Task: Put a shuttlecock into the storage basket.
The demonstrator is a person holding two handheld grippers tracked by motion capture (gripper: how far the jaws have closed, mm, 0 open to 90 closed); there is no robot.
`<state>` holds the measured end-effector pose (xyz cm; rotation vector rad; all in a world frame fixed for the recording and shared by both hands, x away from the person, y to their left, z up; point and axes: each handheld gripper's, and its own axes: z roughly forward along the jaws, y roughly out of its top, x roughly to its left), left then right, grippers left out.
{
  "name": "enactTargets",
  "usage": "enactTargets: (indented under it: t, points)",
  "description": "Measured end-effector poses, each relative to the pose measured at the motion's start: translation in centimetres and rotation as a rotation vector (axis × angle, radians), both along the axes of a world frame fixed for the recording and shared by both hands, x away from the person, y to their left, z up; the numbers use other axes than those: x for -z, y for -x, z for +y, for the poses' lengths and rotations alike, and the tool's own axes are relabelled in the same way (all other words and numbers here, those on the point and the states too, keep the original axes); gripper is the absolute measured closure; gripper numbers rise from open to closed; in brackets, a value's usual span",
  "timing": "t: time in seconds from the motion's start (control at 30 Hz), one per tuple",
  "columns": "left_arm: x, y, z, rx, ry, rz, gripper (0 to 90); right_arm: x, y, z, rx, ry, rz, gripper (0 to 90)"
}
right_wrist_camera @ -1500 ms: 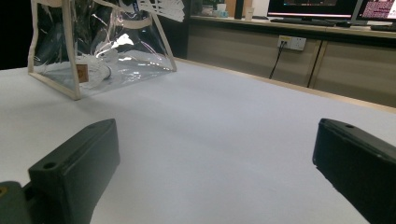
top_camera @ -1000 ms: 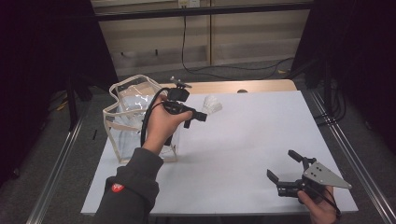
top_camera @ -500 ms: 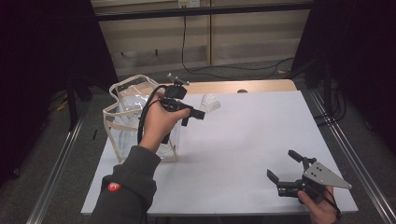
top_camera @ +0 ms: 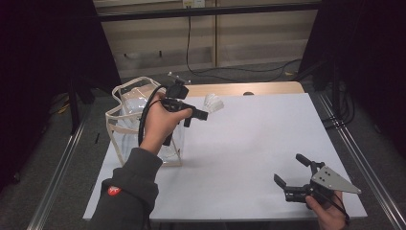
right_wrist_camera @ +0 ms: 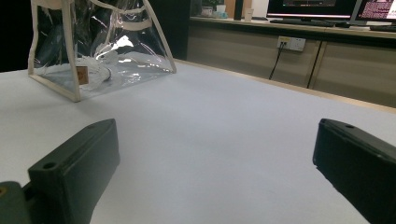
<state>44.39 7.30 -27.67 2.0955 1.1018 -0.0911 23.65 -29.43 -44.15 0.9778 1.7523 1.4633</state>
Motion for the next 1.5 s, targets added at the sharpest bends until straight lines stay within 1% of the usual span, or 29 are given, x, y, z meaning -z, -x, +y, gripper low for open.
enactTargets:
  t: [0.13, 0.27, 0.47, 0.67, 0.73, 1.5]
  points:
    - [-0.5, 0.0, 0.2, -0.012, 0.013, -0.003, 65.1, 0.0, 0.0, 0.0, -0.002, 0.001, -0.001, 0.5]
    - [-0.6, -0.1, 0.5, -0.014, 0.006, -0.003, 65.1, 0.0, 0.0, 0.0, -0.002, 0.0, -0.003, 0.5]
    - [-0.9, -0.2, 0.7, -0.029, 0.013, -0.009, 65.1, 0.0, 0.0, 0.0, -0.001, -0.004, -0.002, 0.5]
    - [-1.4, -0.2, 1.0, -0.031, -0.003, -0.012, 65.1, 0.0, 0.0, 0.0, -0.001, 0.001, -0.003, 0.5]
    - [-1.6, -0.2, 1.1, -0.033, 0.0, -0.02, 65.1, 0.0, 0.0, 0.0, 0.0, -0.004, -0.001, 0.5]
    - [-3.1, -0.6, 2.3, -0.073, 0.011, -0.029, 65.2, -0.1, 0.1, 0.0, -0.001, -0.003, -0.001, 0.5]
